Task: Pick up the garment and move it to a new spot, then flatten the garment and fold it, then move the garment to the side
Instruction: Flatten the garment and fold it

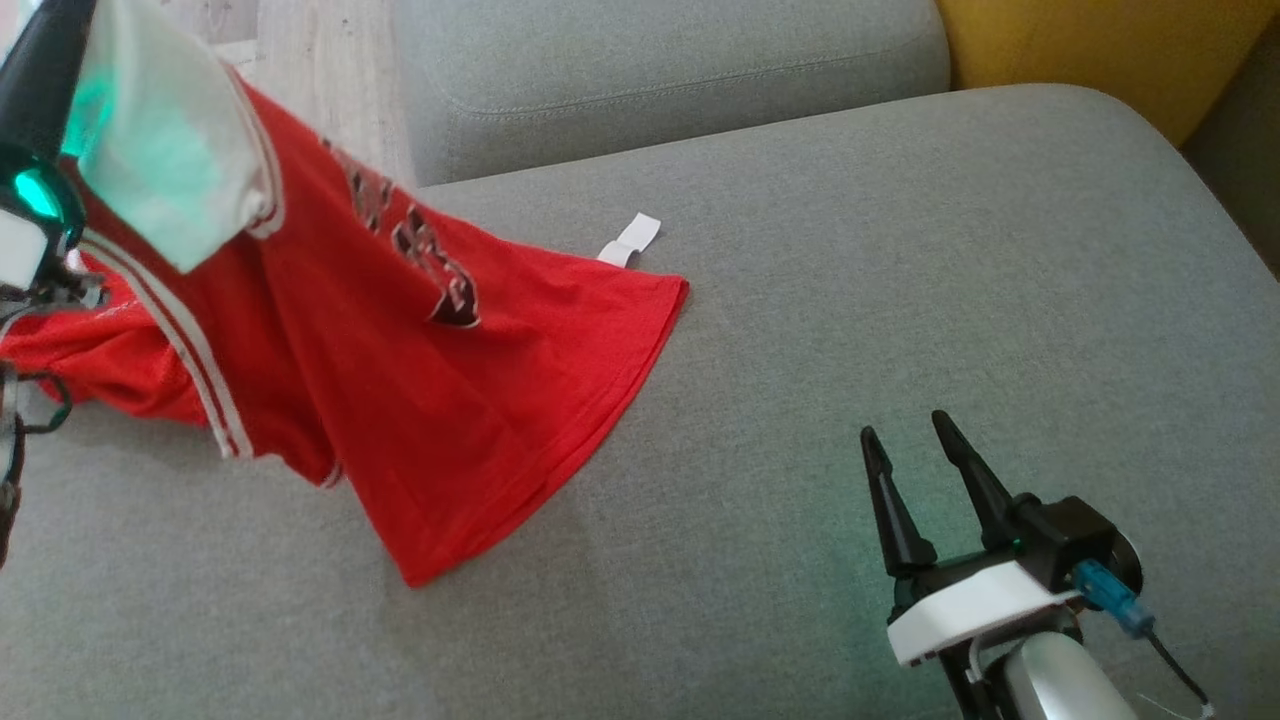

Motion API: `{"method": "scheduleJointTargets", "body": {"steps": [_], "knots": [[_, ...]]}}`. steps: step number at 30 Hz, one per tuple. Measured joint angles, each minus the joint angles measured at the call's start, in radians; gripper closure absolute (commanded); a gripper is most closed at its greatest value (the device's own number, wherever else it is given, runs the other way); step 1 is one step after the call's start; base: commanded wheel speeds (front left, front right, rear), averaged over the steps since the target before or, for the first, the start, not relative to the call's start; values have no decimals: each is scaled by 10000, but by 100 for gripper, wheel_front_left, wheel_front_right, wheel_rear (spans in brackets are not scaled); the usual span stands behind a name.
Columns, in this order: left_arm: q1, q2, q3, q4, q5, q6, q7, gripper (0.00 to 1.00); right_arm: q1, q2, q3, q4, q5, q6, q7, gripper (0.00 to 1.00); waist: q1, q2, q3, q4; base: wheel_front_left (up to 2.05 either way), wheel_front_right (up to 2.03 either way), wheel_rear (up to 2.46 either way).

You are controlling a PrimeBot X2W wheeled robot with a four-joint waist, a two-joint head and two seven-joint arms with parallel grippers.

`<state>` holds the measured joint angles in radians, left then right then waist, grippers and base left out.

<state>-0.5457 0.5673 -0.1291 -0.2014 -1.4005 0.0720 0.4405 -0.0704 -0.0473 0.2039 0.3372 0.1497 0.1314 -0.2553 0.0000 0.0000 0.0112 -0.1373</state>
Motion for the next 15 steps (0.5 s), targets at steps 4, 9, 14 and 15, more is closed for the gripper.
{"method": "scheduleJointTargets", "body": {"steps": [4,9,14,15], "knots": [[-17,-150,-100,-324,-82,4,71,100,1,0,40,0,0,0,0,0,0,0,12,-63,0,0,0],[-39,-934,-1164,-617,-61,31,77,100,-3,0,58,2,0,0,0,0,0,0,71,-118,0,0,0],[-79,-2151,-2924,-113,355,-23,146,100,-120,-2,299,2,35,0,0,0,0,0,214,-286,0,0,0],[-126,-2428,-3300,82,476,-35,169,100,-213,-2,368,-4,96,0,0,0,0,0,267,-342,0,0,0]]}}
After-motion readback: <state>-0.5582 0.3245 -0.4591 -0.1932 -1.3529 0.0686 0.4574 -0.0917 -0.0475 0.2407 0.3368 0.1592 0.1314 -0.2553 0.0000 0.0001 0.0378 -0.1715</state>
